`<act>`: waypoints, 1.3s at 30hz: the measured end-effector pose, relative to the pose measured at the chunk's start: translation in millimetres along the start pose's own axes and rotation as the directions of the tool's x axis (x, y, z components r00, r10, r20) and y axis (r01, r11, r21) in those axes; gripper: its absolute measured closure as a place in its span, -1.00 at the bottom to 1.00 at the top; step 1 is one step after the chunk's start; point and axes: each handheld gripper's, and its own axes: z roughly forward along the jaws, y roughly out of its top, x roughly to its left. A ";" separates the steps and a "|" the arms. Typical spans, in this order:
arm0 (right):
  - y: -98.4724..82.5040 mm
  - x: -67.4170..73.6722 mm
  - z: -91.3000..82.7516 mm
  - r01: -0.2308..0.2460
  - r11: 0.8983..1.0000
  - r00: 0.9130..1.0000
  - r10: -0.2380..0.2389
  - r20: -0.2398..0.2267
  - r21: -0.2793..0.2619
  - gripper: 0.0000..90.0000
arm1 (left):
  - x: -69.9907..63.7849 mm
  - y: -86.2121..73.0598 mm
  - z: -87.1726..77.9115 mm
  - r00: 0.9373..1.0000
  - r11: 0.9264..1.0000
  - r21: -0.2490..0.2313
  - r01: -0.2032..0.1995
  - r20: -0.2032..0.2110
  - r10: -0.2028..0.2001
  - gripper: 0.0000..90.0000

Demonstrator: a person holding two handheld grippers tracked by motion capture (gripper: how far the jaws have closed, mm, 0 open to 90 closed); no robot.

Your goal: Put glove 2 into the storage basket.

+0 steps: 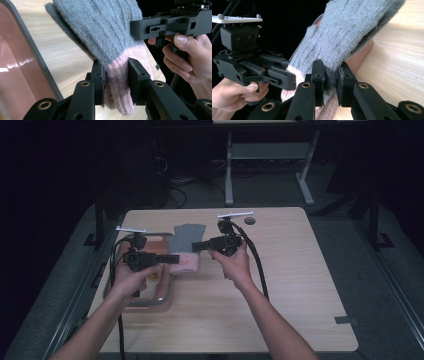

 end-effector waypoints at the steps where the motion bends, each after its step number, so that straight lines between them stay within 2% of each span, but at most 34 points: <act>1: 0.5 1.0 1.1 -0.006 1.000 1.000 0.006 0.000 0.003 0.74 | 0.2 -0.1 -0.9 1.000 1.000 -0.001 0.003 -0.004 -0.003 0.53; 13: 5.2 6.5 18.6 0.010 1.000 1.000 -0.010 -0.013 0.021 0.74 | 10.5 -3.0 -14.4 1.000 1.000 -0.007 0.014 -0.025 -0.014 0.54; 22: 6.2 9.2 31.9 -0.005 0.999 0.999 0.007 -0.034 0.043 0.74 | 18.0 -5.5 -23.9 0.999 1.000 -0.007 0.021 -0.040 -0.021 0.54; 39: 10.6 19.2 58.0 0.018 0.997 0.998 -0.014 -0.057 0.072 0.74 | 32.4 -13.3 -45.4 0.997 0.999 -0.021 0.041 -0.062 -0.043 0.54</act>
